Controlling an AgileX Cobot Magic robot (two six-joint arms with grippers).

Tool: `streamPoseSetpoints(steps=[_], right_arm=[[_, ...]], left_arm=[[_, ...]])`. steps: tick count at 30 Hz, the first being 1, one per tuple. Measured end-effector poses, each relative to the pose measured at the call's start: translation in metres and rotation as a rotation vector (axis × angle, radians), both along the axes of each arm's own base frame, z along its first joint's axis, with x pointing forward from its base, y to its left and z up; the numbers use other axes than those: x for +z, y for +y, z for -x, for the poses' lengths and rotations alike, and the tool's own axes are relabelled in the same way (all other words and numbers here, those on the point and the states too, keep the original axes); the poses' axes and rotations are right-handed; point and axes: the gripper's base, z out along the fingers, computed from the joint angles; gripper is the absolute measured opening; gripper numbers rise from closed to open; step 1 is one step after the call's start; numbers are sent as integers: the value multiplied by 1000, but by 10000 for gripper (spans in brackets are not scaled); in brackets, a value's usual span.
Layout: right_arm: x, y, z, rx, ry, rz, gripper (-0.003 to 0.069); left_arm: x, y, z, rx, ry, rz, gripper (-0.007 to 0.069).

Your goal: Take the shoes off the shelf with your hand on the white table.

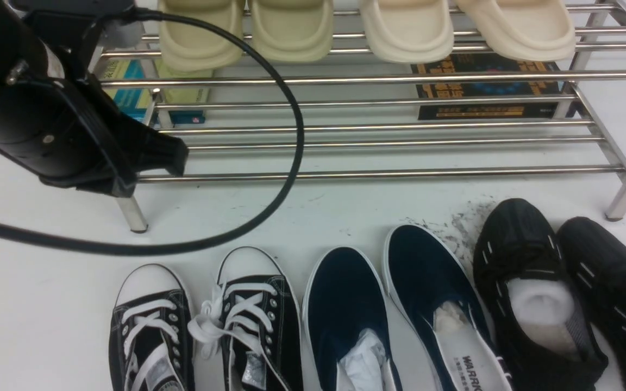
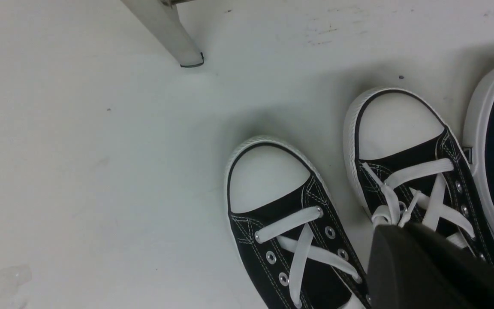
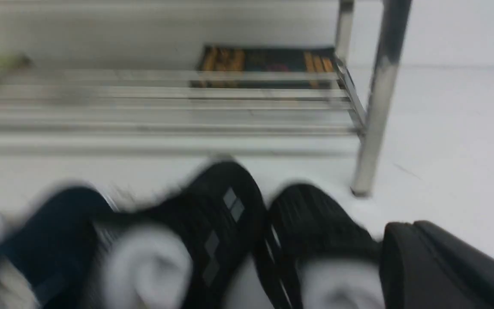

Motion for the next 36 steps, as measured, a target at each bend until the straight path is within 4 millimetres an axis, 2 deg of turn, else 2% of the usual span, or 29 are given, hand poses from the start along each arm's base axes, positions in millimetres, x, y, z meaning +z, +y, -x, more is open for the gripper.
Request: streamPoseSetpoints(steps=[1,5,8,12,16,18,19,22,24,27,29,30,33,35,36], right_arm=[[-14,-1,0,-2,34,31,13],[-39,-1,3,7,119,64,15],[-40,0,5,14,147,60,18],[-41,0,5,19,156,62,21],[-41,3,5,80,156,73,27],[-41,4,5,96,156,75,28],[-41,5,6,118,155,78,29],[-40,6,6,128,155,80,31],[-40,6,6,128,155,80,34],[-40,6,6,128,155,80,38],[-41,6,6,129,156,80,40],[-41,6,6,129,156,80,40],[-41,6,6,129,156,80,48],[-41,6,6,129,156,80,50],[-41,6,6,129,156,80,52]], left_arm=[[0,0,1,15,11,3,33],[-3,3,4,53,59,-5,33],[-1,5,8,65,70,-10,34],[11,12,20,69,20,9,34],[38,32,52,74,-105,45,34],[44,36,61,75,-135,60,34],[54,46,79,76,-190,87,34],[61,62,111,77,-265,129,34],[60,73,131,77,-302,150,34],[43,89,163,79,-340,174,34],[22,97,180,88,-337,182,34],[19,98,181,91,-335,186,34],[-30,104,197,104,-379,259,36],[-46,103,198,102,-424,302,36],[-61,102,197,107,-468,360,37]])
